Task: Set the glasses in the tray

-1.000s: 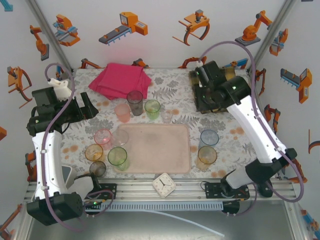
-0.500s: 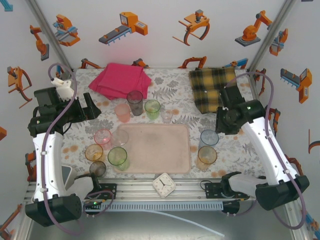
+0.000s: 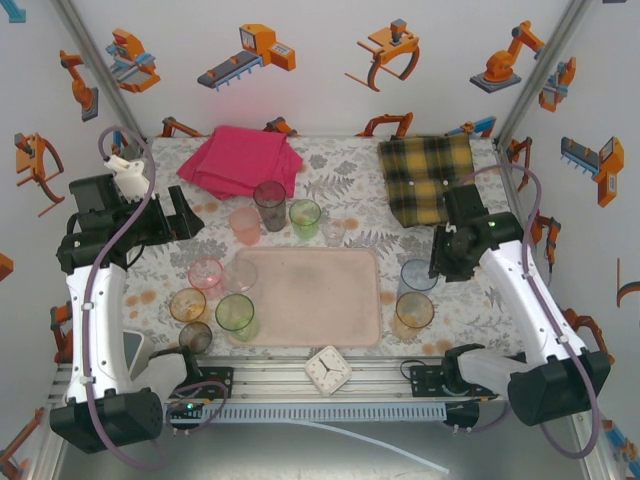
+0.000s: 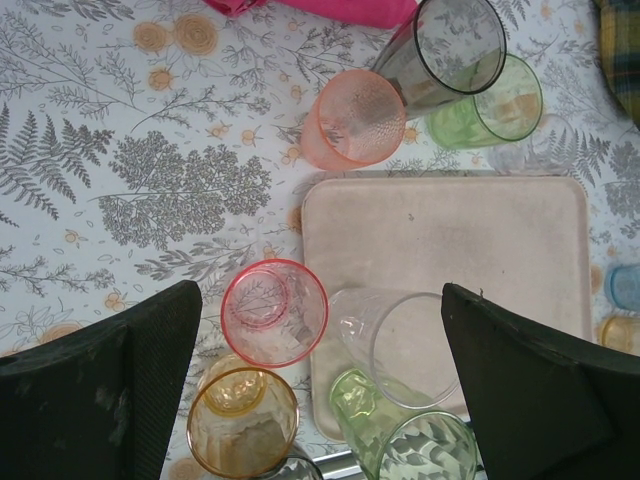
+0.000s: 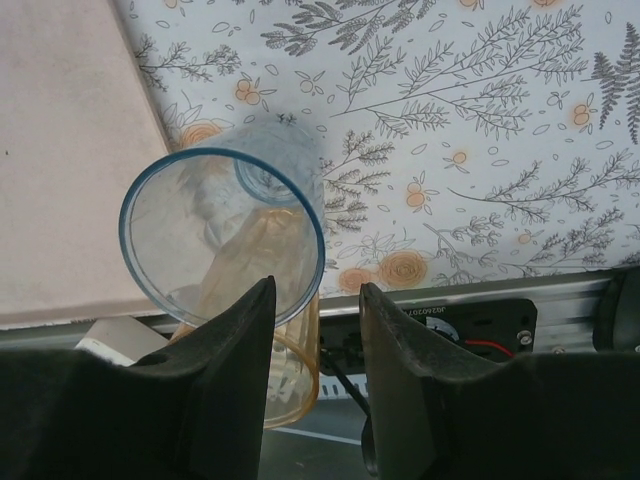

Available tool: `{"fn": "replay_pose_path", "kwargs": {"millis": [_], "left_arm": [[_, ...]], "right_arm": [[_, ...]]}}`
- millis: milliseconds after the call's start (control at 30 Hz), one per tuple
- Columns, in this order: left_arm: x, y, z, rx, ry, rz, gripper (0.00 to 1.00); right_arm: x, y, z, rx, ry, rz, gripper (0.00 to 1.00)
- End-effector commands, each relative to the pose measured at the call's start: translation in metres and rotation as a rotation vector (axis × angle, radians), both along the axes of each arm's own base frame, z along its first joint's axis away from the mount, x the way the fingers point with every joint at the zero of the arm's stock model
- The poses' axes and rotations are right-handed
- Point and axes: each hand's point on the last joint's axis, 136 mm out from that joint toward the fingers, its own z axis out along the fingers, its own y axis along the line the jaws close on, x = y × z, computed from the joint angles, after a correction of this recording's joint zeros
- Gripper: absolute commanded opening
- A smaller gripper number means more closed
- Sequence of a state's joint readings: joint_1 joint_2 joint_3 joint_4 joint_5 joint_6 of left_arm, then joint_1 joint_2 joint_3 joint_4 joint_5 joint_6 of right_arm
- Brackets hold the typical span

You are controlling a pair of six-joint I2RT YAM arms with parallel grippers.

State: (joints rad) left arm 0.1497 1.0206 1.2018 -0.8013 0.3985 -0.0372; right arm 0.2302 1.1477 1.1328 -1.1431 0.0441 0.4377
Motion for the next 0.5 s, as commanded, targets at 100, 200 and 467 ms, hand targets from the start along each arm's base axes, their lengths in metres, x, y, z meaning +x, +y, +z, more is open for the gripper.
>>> {"fn": "replay_pose_path", "kwargs": {"millis": [100,200,467], "left_arm": [[-0.006,-0.008,0.002,-0.009,-0.009,-0.039,0.97],[-0.005,-0.008,0.001,-0.011,-0.005,-0.041,0.97],[-0.005,-0.008,0.001,-0.005,-0.008,-0.042,0.97]], "right_arm": [[0.003,-0.003,-0.012,0.034,-0.005,-0.025,0.37],[0.006,-0.005,-0.015,0.038,-0.003,-0.028,0.35],[0.012,-0.006,-0.024,0.040,0.011,-0.031,0.32]]}}
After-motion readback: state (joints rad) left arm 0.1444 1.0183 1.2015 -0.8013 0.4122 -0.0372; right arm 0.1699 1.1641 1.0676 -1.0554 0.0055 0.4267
